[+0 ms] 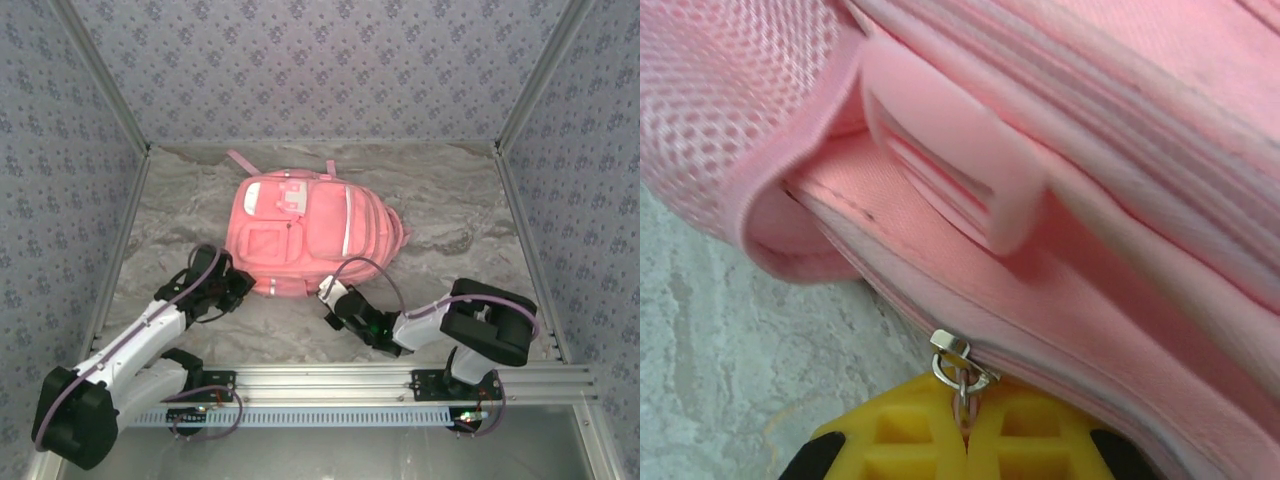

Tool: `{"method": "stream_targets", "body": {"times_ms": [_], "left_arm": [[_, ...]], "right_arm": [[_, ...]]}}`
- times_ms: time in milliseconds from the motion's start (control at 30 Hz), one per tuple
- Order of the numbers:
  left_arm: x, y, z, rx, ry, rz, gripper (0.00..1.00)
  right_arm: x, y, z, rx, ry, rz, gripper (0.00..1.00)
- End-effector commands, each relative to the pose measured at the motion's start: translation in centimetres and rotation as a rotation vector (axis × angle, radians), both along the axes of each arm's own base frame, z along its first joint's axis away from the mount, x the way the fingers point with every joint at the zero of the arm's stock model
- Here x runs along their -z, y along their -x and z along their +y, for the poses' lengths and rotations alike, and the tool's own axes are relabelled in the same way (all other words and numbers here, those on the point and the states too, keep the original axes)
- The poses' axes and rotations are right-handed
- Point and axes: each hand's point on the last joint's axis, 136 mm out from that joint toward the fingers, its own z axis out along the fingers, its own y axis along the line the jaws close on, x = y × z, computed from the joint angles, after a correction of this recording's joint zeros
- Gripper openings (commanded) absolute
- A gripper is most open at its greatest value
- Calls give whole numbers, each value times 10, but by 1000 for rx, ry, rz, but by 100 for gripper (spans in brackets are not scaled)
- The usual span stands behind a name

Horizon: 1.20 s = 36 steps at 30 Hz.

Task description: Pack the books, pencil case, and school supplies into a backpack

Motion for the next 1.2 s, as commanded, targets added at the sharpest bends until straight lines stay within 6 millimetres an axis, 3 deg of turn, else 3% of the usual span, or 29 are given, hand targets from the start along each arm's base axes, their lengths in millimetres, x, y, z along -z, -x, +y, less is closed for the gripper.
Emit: {"method": "stream_targets", "body": {"times_ms": [0, 533, 633, 733, 833, 1033, 1167], "left_arm": [[-9, -19, 20, -72, -79, -47, 20], [-10, -55, 46, -142, -87, -30, 23], [-19, -70, 47, -119, -75, -55, 25], [-31, -76, 41, -55, -72, -56, 41], [-34, -62, 37, -49, -36, -17, 52], [-18, -20, 18, -82, 101, 49, 57], [-18, -19, 9, -89, 122, -16, 60]], "right_arm": [[8, -6, -25, 97, 52, 39, 0], [16, -6, -73, 290, 91, 360, 0], [10, -6, -61, 244, 76, 377, 0], [-2, -3, -43, 214, 27, 428, 0], [-15, 1, -21, 174, -36, 477, 0], [-29, 6, 17, 116, -125, 534, 0], [-28, 6, 38, 83, -125, 559, 0]]}}
